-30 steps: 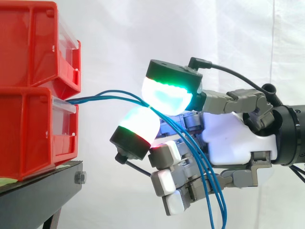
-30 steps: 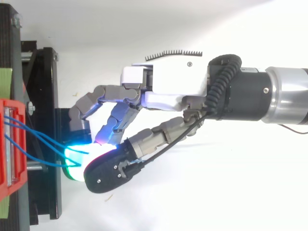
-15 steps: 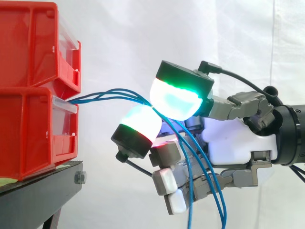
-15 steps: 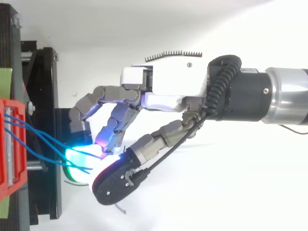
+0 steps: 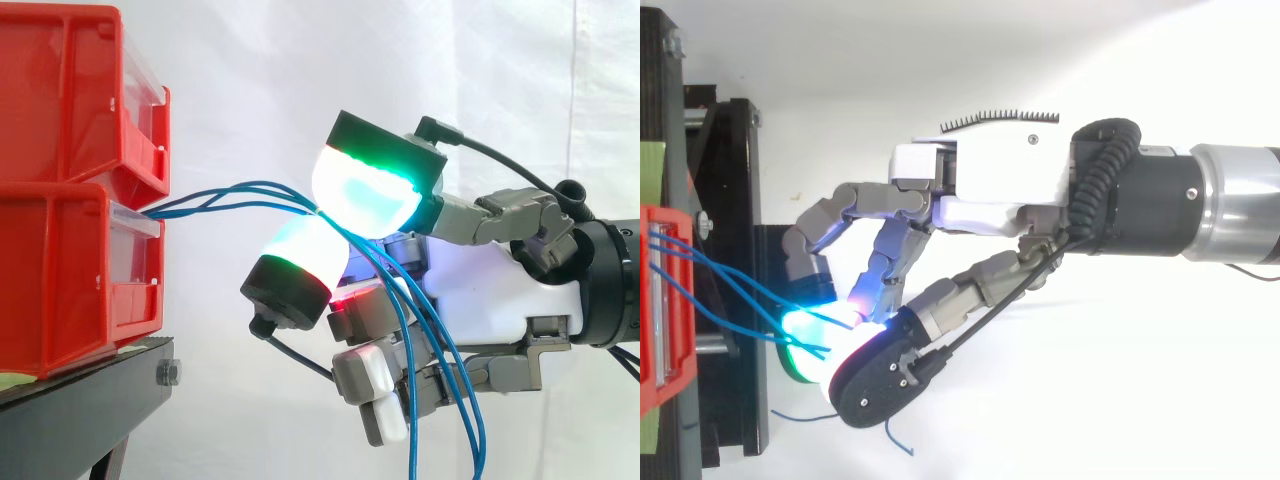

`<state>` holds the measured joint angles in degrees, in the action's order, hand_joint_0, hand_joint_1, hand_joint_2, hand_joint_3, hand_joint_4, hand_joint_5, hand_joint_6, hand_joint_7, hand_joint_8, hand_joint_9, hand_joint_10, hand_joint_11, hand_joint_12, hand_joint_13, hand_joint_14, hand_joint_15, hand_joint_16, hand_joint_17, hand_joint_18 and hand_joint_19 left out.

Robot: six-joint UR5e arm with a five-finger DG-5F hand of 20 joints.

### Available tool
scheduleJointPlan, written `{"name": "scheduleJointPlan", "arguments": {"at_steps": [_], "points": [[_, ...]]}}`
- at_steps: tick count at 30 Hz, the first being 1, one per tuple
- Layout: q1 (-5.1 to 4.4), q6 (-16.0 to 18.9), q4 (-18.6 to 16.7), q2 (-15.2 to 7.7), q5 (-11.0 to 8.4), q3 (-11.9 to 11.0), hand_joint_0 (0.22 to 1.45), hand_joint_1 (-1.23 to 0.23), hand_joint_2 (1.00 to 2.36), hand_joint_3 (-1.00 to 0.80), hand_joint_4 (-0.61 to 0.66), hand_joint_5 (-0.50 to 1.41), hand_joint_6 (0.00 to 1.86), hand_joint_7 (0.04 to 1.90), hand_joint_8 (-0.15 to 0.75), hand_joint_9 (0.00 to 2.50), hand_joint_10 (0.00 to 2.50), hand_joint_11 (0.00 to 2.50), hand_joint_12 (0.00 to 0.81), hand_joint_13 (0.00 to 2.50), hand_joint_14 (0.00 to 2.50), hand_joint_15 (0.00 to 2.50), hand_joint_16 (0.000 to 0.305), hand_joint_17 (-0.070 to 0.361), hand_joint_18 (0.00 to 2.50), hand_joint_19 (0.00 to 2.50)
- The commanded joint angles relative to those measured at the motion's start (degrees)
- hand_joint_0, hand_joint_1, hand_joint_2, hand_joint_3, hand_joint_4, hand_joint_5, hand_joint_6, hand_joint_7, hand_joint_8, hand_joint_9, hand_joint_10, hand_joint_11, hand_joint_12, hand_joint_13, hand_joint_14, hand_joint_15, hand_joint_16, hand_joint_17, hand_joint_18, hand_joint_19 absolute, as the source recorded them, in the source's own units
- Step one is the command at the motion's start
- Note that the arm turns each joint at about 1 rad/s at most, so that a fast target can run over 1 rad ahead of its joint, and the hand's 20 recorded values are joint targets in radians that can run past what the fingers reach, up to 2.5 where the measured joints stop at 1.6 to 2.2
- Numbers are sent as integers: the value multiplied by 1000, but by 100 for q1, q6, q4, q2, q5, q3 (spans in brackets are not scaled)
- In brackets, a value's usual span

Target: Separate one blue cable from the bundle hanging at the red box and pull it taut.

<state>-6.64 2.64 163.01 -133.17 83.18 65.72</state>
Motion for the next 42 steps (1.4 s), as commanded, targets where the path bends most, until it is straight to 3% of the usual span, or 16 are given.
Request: {"name": "scheduleJointPlan", "arguments": {"at_steps": [1, 8, 10, 12, 18, 24, 36, 42], "points": [[-13, 0, -7, 1, -12, 2, 605, -627, 1000, -493, 86, -145, 858, 1235, 289, 1142, 31, 1074, 345, 1054, 25, 724, 41, 92, 927, 692], [-13, 0, -7, 1, -12, 2, 581, -756, 1000, -500, 123, -176, 850, 1169, 284, 1068, 30, 1073, 349, 1031, 23, 727, 42, 95, 916, 671], [-13, 0, -7, 1, -12, 2, 528, -709, 1000, -500, 127, -175, 853, 1143, 298, 1076, 29, 1069, 359, 1041, 25, 728, 44, 100, 939, 665], [-13, 0, -7, -7, -12, 2, 494, -568, 1000, -500, 146, -172, 845, 1118, 313, 1105, 28, 1059, 373, 1057, 21, 718, 47, 106, 964, 650], [-13, 0, -7, 1, -21, 2, 552, -467, 1000, -500, 134, -168, 831, 1120, 295, 1107, 29, 1054, 353, 1043, 24, 722, 43, 98, 927, 675], [-13, 0, -7, 1, -21, 2, 644, -771, 1012, -358, 78, -176, 866, 1264, 282, 1071, 31, 1066, 348, 1029, 23, 724, 41, 93, 918, 665], [-4, 0, -7, -7, -21, 11, 782, -890, 1000, -500, -56, -187, 902, 1258, 277, 1049, 31, 1069, 331, 1003, 24, 691, 39, 88, 913, 579], [-13, 0, 2, -7, -30, 11, 697, -963, 1000, -500, 10, -162, 898, 1381, 271, 1091, 31, 1077, 328, 995, 26, 705, 39, 87, 898, 593]]}}
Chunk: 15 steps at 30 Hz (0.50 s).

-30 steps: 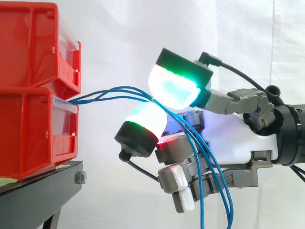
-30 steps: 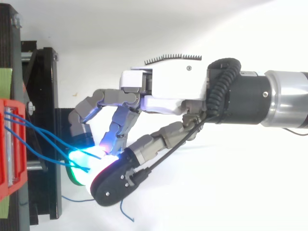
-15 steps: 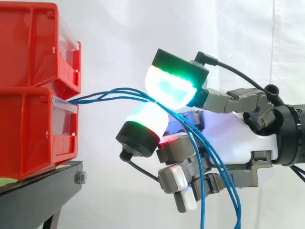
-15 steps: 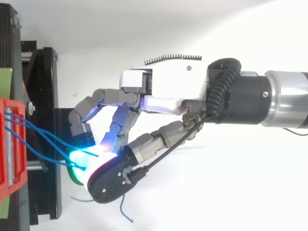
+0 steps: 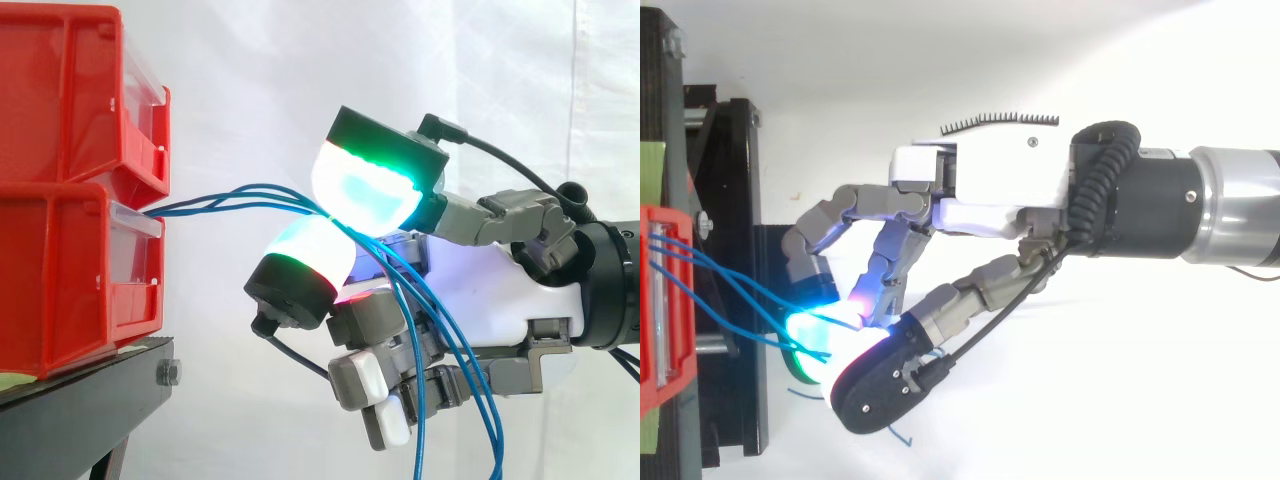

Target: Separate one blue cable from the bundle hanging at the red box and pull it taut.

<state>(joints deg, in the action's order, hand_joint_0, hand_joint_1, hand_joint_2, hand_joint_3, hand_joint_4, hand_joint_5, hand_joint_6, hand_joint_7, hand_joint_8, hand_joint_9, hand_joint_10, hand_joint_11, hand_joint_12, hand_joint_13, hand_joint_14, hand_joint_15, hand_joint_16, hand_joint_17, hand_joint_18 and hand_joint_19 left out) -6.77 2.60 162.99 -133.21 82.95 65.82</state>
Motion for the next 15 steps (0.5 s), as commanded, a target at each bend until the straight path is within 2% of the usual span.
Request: {"name": "scheduleJointPlan", "arguments": {"at_steps": [1, 5, 7, 11, 15], "points": [[0, 4, 13, 6, -7, 1, 672, -964, 1000, -500, -9, -152, 897, 1370, 271, 1096, 31, 1064, 328, 996, 26, 705, 38, 86, 901, 603], [0, 4, 39, -3, -7, 1, 586, -947, 1000, -500, -59, -110, 863, 1347, 260, 1140, 28, 1010, 333, 1013, 25, 717, 38, 87, 904, 624], [0, 4, 39, -3, 2, 1, 519, -900, 1000, -500, -118, -99, 856, 1234, 267, 1152, 29, 952, 343, 1025, 25, 703, 41, 92, 926, 620], [0, 4, 48, 6, -7, 1, 507, -843, 1000, -500, -157, -80, 819, 1241, 256, 1174, 30, 902, 344, 1034, 23, 694, 42, 94, 931, 627], [0, 4, 48, 6, -7, 1, 505, -696, 1000, -500, -174, -69, 792, 1258, 261, 1185, 31, 890, 343, 1037, 24, 693, 42, 94, 932, 638]]}}
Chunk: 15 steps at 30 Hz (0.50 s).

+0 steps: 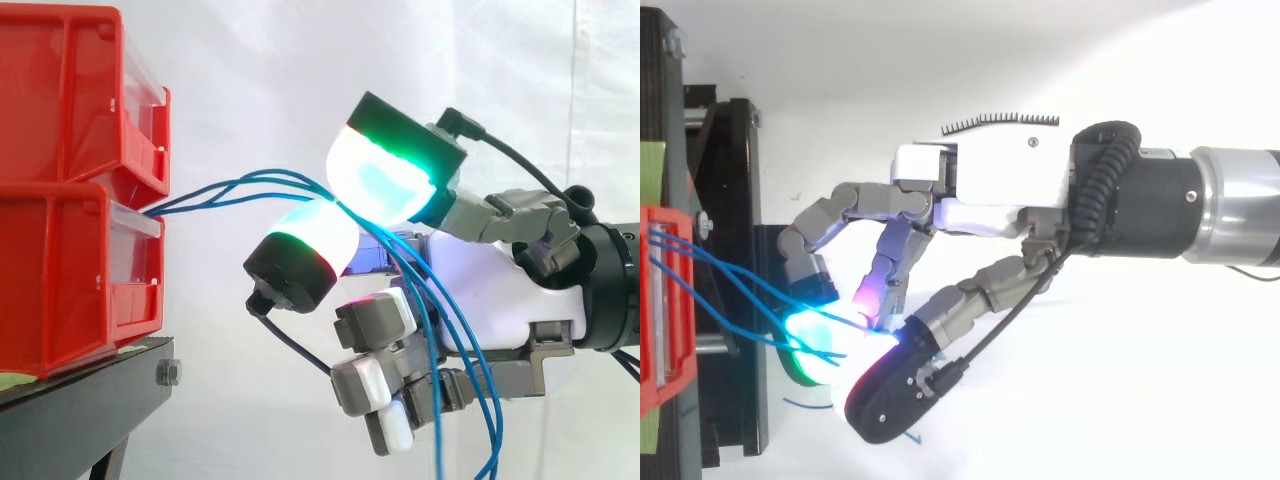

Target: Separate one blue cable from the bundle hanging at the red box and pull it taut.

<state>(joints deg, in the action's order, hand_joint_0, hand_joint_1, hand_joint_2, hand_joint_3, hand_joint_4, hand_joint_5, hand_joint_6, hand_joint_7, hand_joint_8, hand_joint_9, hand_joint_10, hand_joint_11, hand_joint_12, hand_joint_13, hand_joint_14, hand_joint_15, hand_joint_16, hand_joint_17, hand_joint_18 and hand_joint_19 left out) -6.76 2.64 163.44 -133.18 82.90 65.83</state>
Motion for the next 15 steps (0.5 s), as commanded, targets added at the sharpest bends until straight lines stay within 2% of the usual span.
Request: {"name": "scheduleJointPlan", "arguments": {"at_steps": [1, 6, 8, 12, 14, 15], "points": [[0, 0, 3, -6, -2, 0, 504, -647, 1000, -500, -159, -66, 773, 1276, 265, 1187, 29, 879, 343, 1038, 24, 695, 42, 95, 930, 640], [0, 0, 3, 3, 7, 0, 516, -630, 1000, -500, -113, -80, 731, 1275, 272, 1149, 28, 878, 348, 1027, 24, 695, 42, 94, 910, 649], [0, 0, 3, -6, 7, 0, 535, -723, 1000, -500, -73, -113, 751, 1231, 276, 1088, 28, 891, 343, 1002, 24, 697, 41, 93, 889, 643], [0, 0, 3, 3, 7, 0, 591, -792, 1000, -500, 10, -150, 792, 1204, 272, 1045, 30, 936, 337, 983, 25, 704, 40, 90, 871, 649], [0, 0, 3, 3, -10, 0, 626, -738, 1000, -500, 21, -164, 815, 1229, 268, 1047, 30, 977, 335, 981, 25, 707, 40, 91, 872, 663], [0, 0, 3, -6, -19, 0, 623, -720, 1000, -500, 29, -176, 840, 1167, 269, 1051, 30, 983, 337, 982, 25, 712, 41, 92, 873, 672]]}}
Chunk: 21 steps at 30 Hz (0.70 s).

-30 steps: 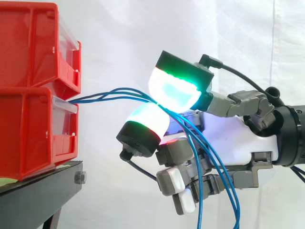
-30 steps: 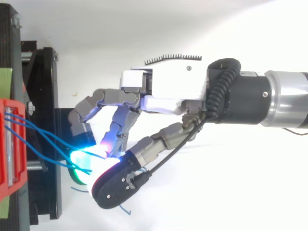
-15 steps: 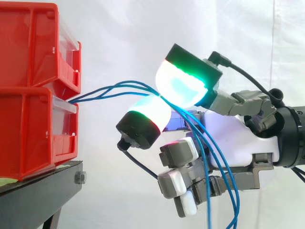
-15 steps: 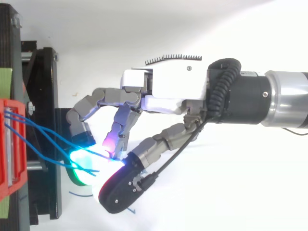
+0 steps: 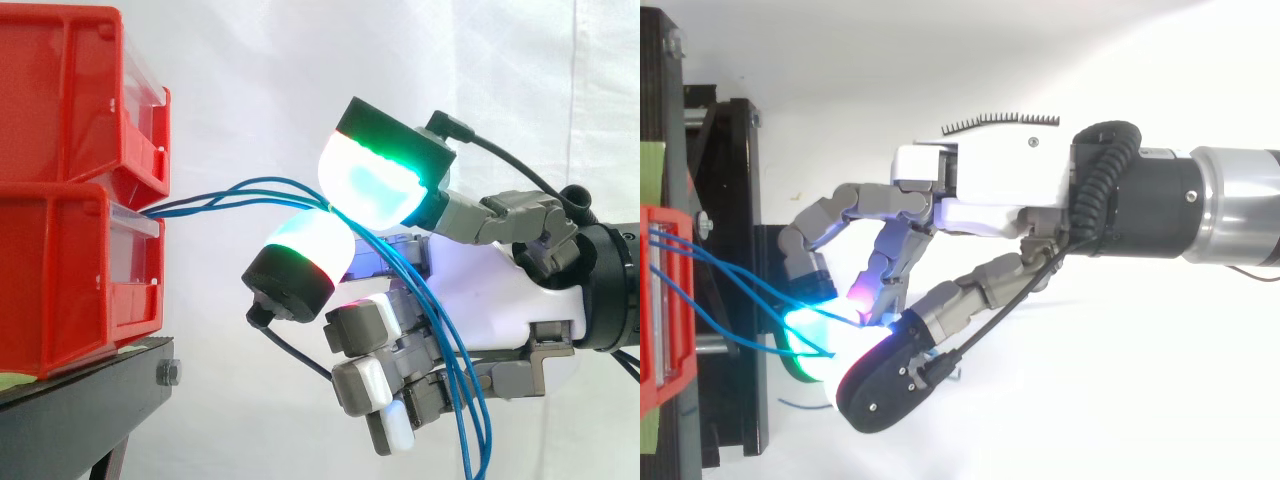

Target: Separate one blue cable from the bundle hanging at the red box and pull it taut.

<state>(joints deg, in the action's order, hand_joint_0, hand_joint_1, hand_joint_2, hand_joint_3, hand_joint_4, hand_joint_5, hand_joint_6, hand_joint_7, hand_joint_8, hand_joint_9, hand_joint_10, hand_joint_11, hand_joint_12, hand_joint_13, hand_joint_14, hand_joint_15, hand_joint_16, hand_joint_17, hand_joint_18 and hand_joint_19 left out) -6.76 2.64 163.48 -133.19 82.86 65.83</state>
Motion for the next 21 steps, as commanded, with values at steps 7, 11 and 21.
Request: {"name": "scheduleJointPlan", "arguments": {"at_steps": [7, 11, 21], "points": [[-1, 0, 0, 4, -24, 0, 604, -543, 1003, -460, 70, -187, 768, 1106, 285, 1000, 30, 983, 356, 927, 23, 715, 47, 105, 852, 729], [-1, 0, 0, -5, -24, 9, 575, -582, 1000, -500, 82, -184, 758, 1114, 287, 997, 29, 987, 364, 928, 23, 710, 47, 105, 867, 714], [-1, 0, -17, 4, -24, 0, 613, -679, 1017, -291, 78, -191, 831, 1172, 286, 1012, 30, 1040, 359, 933, 24, 707, 46, 103, 882, 715]]}}
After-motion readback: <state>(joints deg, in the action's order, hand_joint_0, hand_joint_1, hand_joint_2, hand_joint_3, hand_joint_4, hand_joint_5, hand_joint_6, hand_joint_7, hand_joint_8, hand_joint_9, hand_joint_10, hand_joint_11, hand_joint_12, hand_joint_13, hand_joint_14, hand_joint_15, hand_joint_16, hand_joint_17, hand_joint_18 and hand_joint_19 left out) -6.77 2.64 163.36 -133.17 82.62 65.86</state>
